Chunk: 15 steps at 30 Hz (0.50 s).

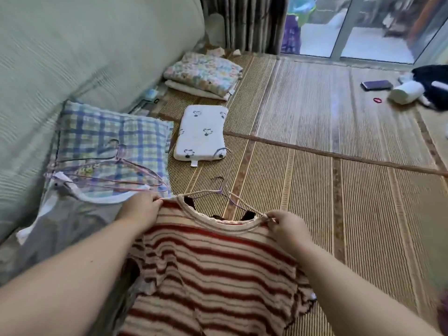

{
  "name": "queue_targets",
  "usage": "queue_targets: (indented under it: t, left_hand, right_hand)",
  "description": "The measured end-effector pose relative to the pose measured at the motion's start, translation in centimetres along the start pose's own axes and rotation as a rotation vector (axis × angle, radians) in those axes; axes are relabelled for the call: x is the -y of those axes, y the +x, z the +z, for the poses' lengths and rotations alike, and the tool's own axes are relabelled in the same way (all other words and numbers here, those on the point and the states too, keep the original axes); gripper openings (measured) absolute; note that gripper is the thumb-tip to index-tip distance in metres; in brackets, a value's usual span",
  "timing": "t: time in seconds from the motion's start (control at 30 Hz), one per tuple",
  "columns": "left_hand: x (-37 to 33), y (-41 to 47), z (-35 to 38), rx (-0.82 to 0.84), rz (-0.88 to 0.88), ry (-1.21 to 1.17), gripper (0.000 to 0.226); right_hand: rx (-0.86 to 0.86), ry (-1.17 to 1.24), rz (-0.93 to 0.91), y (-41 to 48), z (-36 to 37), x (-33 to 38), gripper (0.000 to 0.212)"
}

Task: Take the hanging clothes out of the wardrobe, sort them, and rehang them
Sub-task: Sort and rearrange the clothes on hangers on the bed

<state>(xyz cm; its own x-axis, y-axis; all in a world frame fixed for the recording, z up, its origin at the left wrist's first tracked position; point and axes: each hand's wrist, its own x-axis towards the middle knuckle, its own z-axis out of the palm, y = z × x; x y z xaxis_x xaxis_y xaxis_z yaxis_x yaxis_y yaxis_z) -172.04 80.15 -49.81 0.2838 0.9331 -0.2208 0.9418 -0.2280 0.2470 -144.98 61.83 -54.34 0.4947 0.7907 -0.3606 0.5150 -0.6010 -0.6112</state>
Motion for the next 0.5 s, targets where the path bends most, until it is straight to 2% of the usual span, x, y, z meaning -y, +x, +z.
queue_targets:
  t: [0.23,0.33,0.43,0.5]
  left_hand:
    - [0.6,7.3,10.7,0.016,-0.077,0.105,0.024]
    - [0.1,8.9,12.9,-0.01,-0.167,0.054,0.027]
    - [-1.1,9.0,14.3,0.007,-0.183,-0.024,0.043]
    - [-2.2,7.7,15.0,0.083,-0.141,-0.017,0.054]
  right_hand:
    - [0.124,-0.077,0.085,9.1,7.5,-5.5,0.021]
    - [0.118,-0.094,0.056,11.5,9.4,-7.0,0.026]
    - [0.13,-0.087,0.026,12.9,10.5,-7.0,0.043]
    - [0.155,-0.163,-0.02,12.8,11.0,-7.0,0.053]
